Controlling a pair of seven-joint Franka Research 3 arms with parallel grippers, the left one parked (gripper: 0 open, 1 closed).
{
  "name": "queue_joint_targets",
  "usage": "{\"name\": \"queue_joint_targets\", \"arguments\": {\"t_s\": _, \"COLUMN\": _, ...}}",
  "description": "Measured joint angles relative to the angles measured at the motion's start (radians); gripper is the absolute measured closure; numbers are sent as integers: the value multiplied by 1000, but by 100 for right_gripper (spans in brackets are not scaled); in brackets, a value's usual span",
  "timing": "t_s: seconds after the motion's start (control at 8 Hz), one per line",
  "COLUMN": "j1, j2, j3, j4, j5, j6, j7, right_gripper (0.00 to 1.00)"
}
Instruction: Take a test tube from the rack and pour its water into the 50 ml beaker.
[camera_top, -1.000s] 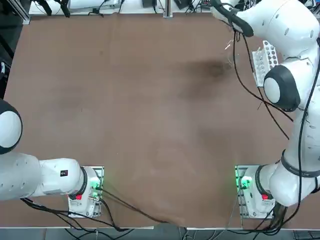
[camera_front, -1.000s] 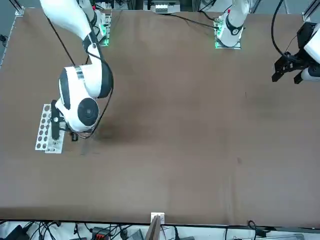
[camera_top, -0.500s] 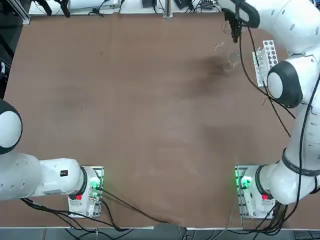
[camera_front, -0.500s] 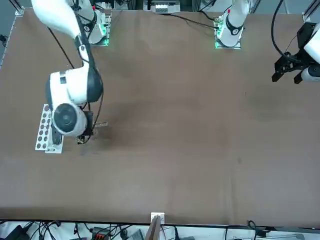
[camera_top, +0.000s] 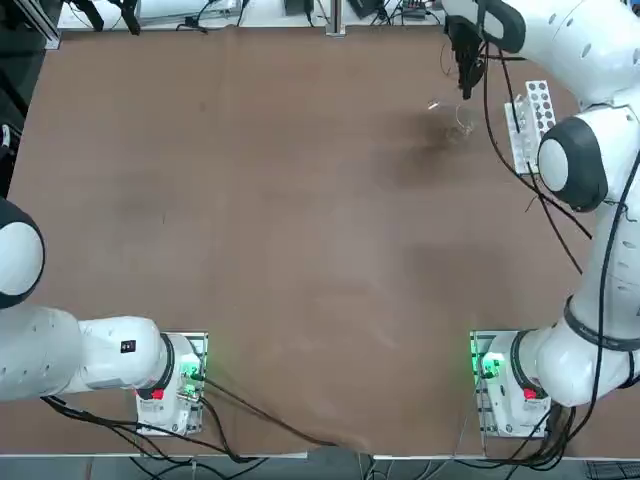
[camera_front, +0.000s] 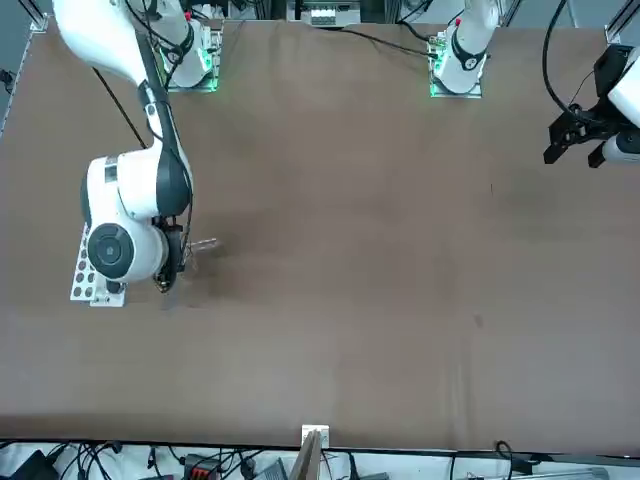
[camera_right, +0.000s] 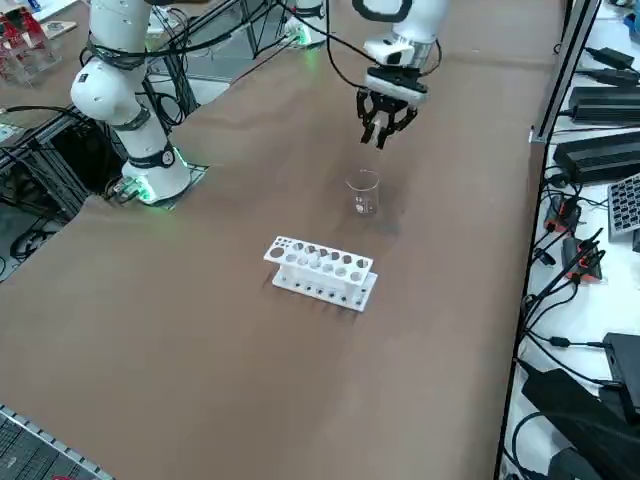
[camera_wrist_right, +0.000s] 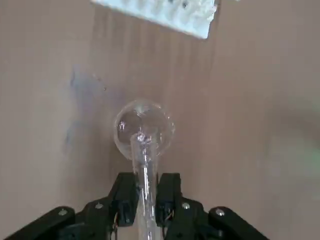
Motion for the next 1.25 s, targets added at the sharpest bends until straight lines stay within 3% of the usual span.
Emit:
{"name": "queue_joint_targets", "arguments": {"t_s": 0.62, "j1": -45, "j2": -109, "j3": -1, "j4": -191, "j5": 151, "j6": 118, "j7": -209, "right_gripper": 75}}
{"name": "queue_joint_targets", "arguments": {"t_s": 1.25, "j1": -62, "j2": -116, "j3": -1, "j4": -269, "j5": 251, "j6": 174, "j7": -329, "right_gripper": 75}}
